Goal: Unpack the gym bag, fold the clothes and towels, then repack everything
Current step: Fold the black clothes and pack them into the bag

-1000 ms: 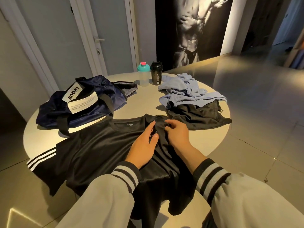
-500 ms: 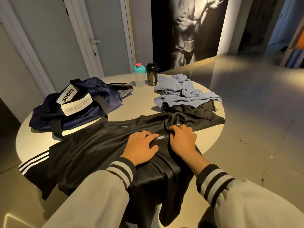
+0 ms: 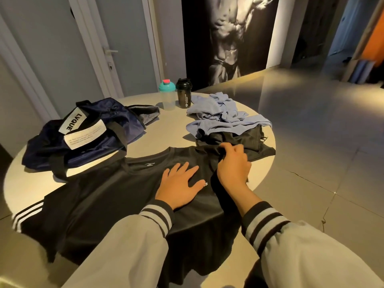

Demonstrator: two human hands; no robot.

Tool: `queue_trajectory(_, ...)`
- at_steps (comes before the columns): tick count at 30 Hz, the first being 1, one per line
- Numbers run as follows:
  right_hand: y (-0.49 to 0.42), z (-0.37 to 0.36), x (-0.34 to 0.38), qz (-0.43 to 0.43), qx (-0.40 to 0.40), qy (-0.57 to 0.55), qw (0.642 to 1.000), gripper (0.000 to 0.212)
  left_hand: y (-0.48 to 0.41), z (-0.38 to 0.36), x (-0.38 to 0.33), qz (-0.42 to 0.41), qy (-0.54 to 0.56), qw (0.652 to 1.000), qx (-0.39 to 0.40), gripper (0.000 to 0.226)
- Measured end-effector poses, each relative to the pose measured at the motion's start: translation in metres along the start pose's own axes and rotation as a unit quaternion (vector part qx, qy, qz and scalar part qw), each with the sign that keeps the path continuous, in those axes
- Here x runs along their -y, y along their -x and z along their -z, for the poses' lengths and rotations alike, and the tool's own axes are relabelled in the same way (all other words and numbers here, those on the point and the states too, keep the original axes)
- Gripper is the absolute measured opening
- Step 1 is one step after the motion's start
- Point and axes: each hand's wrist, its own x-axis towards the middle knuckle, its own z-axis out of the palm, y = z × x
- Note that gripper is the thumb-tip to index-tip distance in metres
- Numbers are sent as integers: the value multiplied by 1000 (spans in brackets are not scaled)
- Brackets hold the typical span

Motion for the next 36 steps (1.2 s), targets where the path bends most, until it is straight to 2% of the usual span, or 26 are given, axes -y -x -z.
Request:
queue_trajectory(2,-4,2,9,37,-40,-97,994,53,0,1,1,1,104,994,-44,58)
queue_trajectory(3,-3,2,14,94,-19,-146,985,54,0,4,1,15,187,980,-73,53)
queue_trajectory(5,7,-1,22,230,76,-188,952,47,3,11,0,58,352,926,-121,47)
queue_trajectory(6,13,-5,23,272,117,-186,937,43,5,13,-1,75,400,903,-136,46)
queue_trajectory(7,17,-9,22,277,131,-181,934,41,8,16,-1,86,423,890,-145,47)
queue_trajectory(9,19,-19,18,199,100,-162,961,40,10,16,-1,90,431,885,-150,47)
queue_trajectory(11,18,-24,13,125,116,-77,982,50,9,12,1,81,414,894,-147,47)
queue_trajectory(13,17,-26,11,118,163,11,980,55,6,8,3,68,378,912,-146,43)
queue_trajectory(15,16,-25,10,131,168,42,976,43,6,8,4,62,342,925,-150,39)
queue_trajectory(17,13,-19,9,147,132,53,979,28,7,10,3,55,331,929,-156,39)
queue_trajectory(19,11,-14,9,137,50,48,988,21,7,11,2,60,338,926,-159,40)
queue_trajectory(22,13,-11,14,147,-39,-49,987,17,5,12,2,58,356,918,-168,42)
queue_trajectory(24,21,-10,21,180,12,-143,973,20,5,12,2,56,395,899,-179,43)
queue_trajectory(27,31,-4,31,191,206,-237,930,29,7,14,3,75,435,874,-204,42)
queue_trajectory(29,32,-1,32,123,279,-356,883,29,8,16,3,78,413,883,-208,38)
queue_trajectory(31,30,3,32,48,278,-441,852,29,9,14,2,67,379,902,-195,29)
queue_trajectory(32,27,4,31,39,254,-428,866,32,9,12,3,61,360,913,-182,28)
queue_trajectory(33,23,2,28,46,223,-378,897,36,9,11,4,57,341,923,-169,30)
queue_trajectory(35,13,-2,20,92,164,-208,960,40,8,9,7,54,314,936,-152,36)
queue_trajectory(36,10,-4,17,112,160,-145,970,37,8,8,9,55,306,939,-148,39)
